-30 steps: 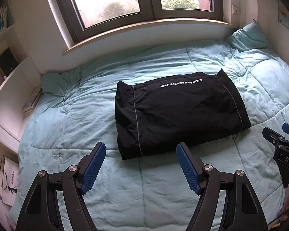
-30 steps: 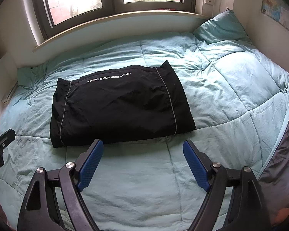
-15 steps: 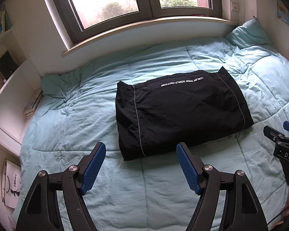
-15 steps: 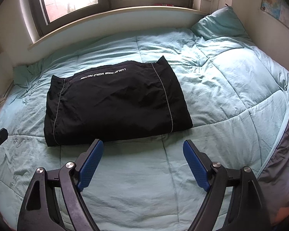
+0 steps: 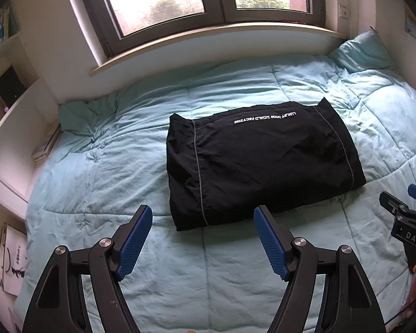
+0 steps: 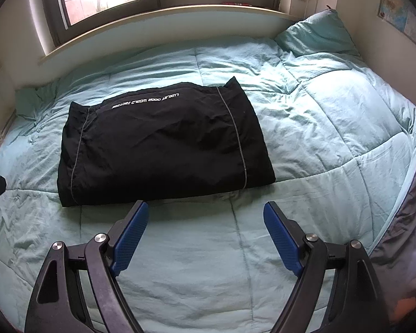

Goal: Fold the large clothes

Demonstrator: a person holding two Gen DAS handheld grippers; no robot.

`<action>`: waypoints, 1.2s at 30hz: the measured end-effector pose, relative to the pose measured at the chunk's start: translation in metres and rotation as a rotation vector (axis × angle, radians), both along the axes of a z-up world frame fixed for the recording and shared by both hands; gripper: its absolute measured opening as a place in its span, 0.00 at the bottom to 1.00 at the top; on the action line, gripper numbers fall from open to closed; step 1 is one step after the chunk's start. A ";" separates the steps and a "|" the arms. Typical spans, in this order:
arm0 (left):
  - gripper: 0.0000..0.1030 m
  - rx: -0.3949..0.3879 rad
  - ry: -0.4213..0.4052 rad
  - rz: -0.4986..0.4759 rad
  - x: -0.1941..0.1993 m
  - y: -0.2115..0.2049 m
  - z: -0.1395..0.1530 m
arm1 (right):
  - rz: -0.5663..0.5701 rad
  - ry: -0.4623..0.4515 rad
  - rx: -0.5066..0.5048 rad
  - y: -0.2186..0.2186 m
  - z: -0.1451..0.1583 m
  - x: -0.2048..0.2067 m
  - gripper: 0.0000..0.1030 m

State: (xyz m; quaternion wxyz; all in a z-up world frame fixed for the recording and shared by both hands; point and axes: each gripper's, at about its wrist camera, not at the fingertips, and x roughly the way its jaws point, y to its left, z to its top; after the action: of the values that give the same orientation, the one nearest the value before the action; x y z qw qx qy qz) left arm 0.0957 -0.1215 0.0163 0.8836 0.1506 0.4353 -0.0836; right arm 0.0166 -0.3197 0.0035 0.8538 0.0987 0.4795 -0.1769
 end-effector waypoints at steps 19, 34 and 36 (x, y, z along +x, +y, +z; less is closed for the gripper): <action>0.75 -0.028 -0.023 -0.003 -0.004 0.005 0.005 | 0.023 0.006 0.002 0.008 0.002 -0.002 0.84; 0.75 0.005 -0.039 0.022 -0.009 0.020 0.006 | 0.054 -0.004 0.007 0.023 0.006 0.005 0.84; 0.75 -0.006 -0.031 0.026 -0.010 0.020 0.006 | 0.064 -0.007 0.002 0.027 0.008 0.005 0.84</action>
State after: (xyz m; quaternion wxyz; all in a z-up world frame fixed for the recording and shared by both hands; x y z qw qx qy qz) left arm 0.0861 -0.1011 0.0227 0.8917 0.1434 0.4233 -0.0713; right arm 0.0213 -0.2924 0.0115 0.8607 0.0848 0.4794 -0.1489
